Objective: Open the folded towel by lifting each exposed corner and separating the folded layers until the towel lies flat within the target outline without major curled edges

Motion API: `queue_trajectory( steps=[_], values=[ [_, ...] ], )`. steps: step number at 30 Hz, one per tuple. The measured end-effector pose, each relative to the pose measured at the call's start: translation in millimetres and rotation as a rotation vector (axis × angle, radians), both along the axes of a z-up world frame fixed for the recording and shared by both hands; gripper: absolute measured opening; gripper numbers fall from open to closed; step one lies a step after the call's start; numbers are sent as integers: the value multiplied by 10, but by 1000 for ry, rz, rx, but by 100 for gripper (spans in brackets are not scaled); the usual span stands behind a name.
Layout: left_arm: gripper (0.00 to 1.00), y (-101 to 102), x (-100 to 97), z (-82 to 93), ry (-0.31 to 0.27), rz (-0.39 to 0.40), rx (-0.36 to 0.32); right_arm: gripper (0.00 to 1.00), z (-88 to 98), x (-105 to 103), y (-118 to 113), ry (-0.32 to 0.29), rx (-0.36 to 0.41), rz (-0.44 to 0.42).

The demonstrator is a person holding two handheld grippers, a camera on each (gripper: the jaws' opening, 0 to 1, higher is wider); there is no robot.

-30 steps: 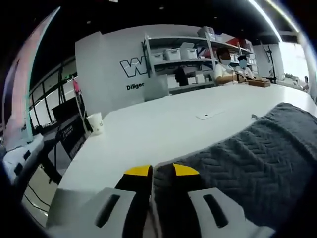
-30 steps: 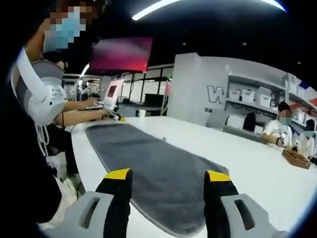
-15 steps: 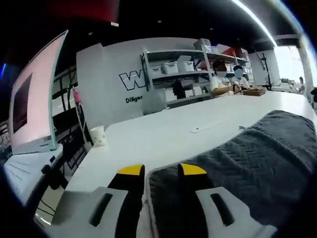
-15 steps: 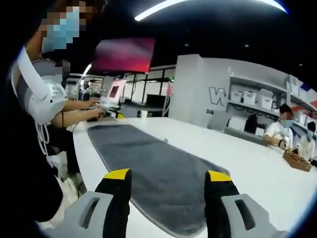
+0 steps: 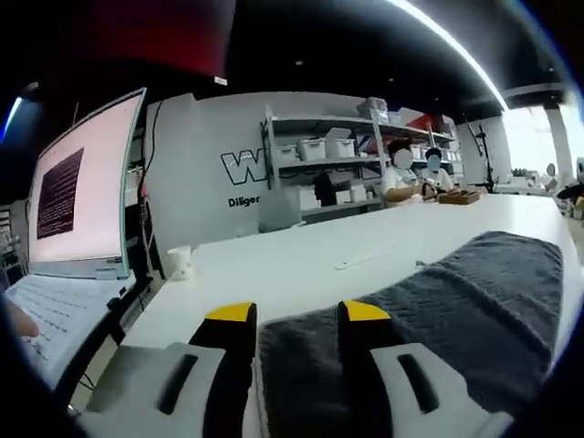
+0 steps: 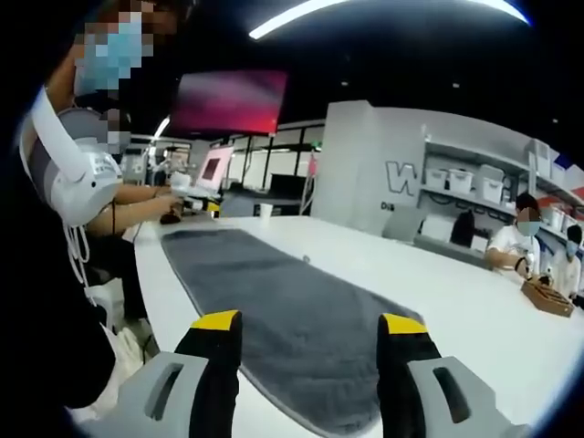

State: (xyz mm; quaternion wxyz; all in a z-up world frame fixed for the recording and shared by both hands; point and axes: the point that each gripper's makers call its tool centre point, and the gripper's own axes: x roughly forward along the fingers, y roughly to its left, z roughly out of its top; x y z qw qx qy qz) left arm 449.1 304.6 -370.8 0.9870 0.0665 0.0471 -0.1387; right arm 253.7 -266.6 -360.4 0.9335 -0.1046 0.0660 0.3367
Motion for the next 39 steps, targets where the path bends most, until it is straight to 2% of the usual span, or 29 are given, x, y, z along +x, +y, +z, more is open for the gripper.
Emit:
queue_trajectory(
  steps=[7,10,16,25,28,30,32,36,39],
  values=[
    [41,-84,-115,47,-1,-34,-15,58,-6,-20,-2,1,-5,-1],
    [45,-121,-279,76,-10,-27,46,58,-3,-19,27,-3,-7,0],
    [61,-132,-396,92,-15,-20,53,57,-19,-28,19,0,-11,0],
    [63,-178,-670,34,-23,-2,57,57,-44,-34,21,6,-9,-1],
    [69,-241,-739,52,-32,-15,62,57,-61,-17,0,15,-11,-5],
    [79,-318,-774,203,-103,-37,44,57,-62,-16,-1,15,-15,-2],
    [87,-353,-810,240,-107,-40,45,57,-56,-12,-4,12,-13,-2],
    [92,-492,-873,300,-113,-77,64,56,-94,-15,-13,20,-14,-5],
    [99,-589,-922,287,-96,-106,64,57,-110,-28,-27,25,-12,-4]
  ],
)
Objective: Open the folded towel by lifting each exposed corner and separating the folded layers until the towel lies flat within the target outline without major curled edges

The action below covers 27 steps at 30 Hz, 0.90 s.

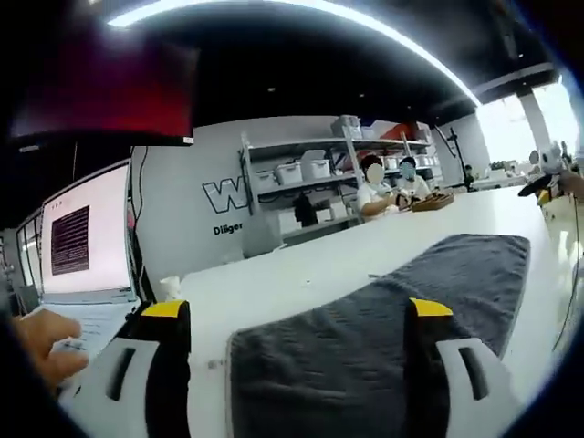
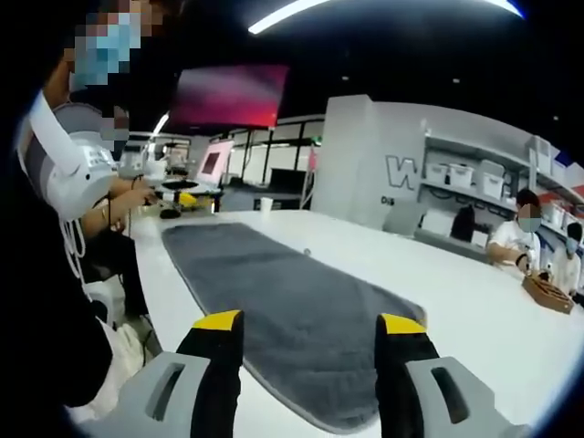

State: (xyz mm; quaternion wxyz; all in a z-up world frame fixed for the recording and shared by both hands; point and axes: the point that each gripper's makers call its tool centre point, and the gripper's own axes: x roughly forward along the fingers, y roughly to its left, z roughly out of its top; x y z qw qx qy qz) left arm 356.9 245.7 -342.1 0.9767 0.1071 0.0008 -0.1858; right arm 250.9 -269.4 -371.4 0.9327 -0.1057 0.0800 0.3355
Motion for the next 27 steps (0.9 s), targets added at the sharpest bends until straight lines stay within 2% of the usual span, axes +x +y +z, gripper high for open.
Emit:
queue_trajectory(
  steps=[6,8,11,12,13,21,27],
  values=[
    [99,-97,-122,-16,32,-32,-13,57,11,-23,3,2,7,3],
    [99,-172,-189,-79,88,-62,-33,58,19,-29,6,1,10,9],
    [99,-241,-240,-104,90,-82,-8,58,9,-32,26,5,9,15],
    [99,-287,-283,-155,111,-104,18,59,4,-31,31,6,7,16],
    [99,-310,-304,-164,118,-110,16,59,-3,-33,30,8,5,18],
    [99,-333,-437,-181,141,-127,-24,66,1,-56,40,11,10,20],
    [99,-331,-598,-213,148,-125,-3,68,-10,-104,31,14,-2,24]
  ],
)
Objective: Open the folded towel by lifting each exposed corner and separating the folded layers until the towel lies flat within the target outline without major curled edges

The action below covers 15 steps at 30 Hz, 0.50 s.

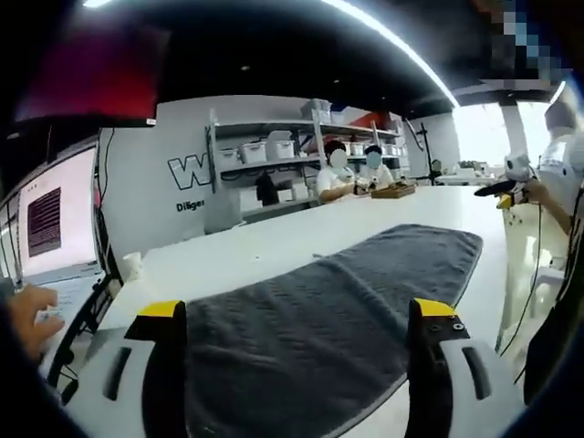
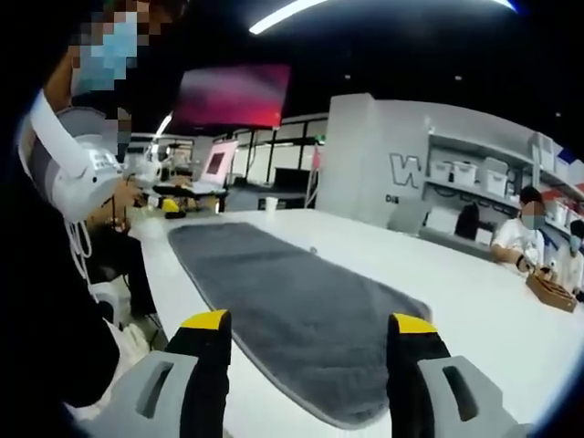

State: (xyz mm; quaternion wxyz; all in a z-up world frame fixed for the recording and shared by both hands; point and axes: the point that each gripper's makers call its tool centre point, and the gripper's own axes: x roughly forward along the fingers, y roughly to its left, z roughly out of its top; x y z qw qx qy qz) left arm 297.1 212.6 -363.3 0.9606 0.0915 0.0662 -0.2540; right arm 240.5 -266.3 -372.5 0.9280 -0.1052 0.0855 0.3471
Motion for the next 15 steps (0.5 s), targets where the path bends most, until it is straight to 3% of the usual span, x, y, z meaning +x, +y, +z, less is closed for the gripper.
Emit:
queue_trajectory(
  steps=[3,15],
  values=[
    [99,-5,-74,67,-37,-4,-3,70,-15,-16,-9,6,-5,3],
    [99,53,-161,23,-10,41,-16,71,-14,-1,67,-2,-5,23]
  ],
)
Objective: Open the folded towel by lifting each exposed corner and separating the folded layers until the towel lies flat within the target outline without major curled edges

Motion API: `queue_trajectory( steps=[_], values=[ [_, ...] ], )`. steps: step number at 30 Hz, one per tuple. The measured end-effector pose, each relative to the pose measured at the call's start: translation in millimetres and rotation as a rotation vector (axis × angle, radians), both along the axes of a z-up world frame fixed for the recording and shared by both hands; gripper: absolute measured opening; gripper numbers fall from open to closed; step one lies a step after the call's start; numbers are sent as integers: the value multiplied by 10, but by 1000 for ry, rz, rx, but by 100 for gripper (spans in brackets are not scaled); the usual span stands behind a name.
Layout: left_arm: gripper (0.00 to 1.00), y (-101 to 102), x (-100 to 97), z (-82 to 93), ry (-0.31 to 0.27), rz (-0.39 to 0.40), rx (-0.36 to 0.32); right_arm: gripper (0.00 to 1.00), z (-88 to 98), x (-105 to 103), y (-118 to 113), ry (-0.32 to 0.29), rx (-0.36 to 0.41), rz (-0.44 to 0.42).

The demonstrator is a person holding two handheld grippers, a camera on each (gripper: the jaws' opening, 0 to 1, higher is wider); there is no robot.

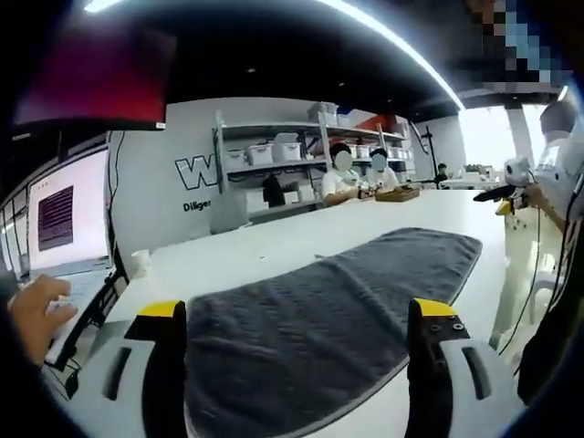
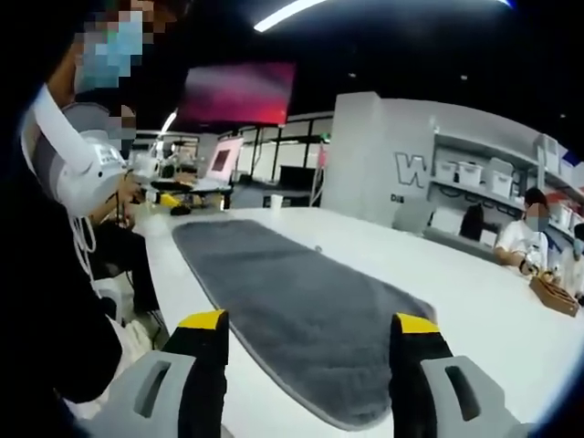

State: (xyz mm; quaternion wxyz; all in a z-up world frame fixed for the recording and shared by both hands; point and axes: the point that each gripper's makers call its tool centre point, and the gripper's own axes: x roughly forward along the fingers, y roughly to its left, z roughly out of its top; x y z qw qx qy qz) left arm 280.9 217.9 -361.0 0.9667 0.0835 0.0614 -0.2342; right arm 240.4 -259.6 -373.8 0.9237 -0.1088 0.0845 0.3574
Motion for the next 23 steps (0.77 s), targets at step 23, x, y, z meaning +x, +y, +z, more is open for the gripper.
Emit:
queue_trajectory(
  steps=[23],
  values=[
    [99,-114,-31,-108,30,-29,17,73,-63,13,-4,21,16,6]
  ],
)
